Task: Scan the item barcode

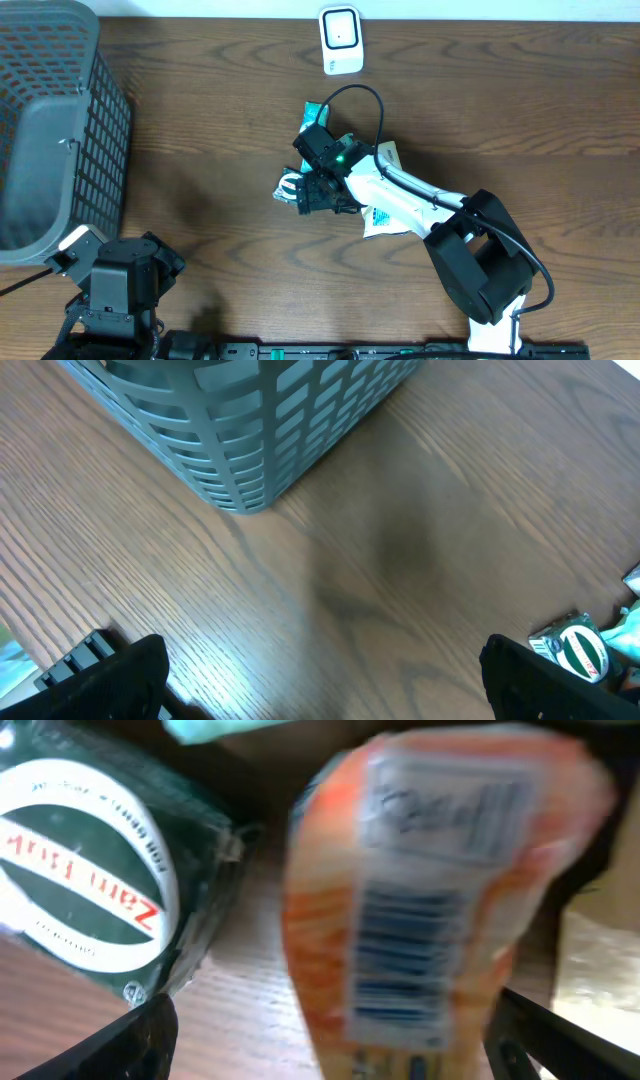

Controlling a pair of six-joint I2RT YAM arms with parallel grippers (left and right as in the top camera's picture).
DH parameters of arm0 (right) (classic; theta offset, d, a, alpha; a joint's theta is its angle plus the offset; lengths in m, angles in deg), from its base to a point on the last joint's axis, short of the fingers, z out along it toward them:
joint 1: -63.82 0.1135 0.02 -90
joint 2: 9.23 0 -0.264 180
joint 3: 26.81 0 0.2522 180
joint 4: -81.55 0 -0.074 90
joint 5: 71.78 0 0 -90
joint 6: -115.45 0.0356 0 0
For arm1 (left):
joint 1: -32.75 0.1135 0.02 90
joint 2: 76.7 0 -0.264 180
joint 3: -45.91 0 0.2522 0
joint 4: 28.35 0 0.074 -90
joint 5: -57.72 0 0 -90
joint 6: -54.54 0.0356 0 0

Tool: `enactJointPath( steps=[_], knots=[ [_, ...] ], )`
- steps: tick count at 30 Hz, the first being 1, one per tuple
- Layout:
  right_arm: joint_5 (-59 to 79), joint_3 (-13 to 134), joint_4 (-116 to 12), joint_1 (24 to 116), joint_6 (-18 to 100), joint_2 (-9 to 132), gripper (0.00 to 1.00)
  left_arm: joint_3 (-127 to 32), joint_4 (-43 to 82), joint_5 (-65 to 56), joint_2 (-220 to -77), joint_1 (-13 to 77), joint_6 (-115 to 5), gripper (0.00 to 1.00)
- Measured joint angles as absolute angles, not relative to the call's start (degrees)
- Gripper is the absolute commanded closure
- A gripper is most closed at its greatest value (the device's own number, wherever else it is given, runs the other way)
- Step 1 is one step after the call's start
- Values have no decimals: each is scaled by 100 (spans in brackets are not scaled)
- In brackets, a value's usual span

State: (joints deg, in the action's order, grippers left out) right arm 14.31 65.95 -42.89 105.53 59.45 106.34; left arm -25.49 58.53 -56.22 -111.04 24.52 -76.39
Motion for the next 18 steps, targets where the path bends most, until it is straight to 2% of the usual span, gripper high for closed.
enactJointPath(
  steps=[5,10,13,15,18],
  knots=[
    [1237,6595,-4206,10503,5757,10630,10,-2549,5853,-5622,-11104,2452,-7639,2],
    [1206,6595,-3841,10175,5348,10319,25,-2549,5853,-5622,-11104,2452,-7639,2],
    [1208,6595,-3721,9895,5057,9882,42,-2549,5853,-5625,-11104,2452,-7639,2],
    [1198,6595,-3712,9709,4845,9587,59,-2549,5853,-5622,-11104,2452,-7639,2],
    [1206,6598,-3712,9410,4651,9250,73,-2549,5853,-5622,-11104,2452,-7639,2]
  ],
)
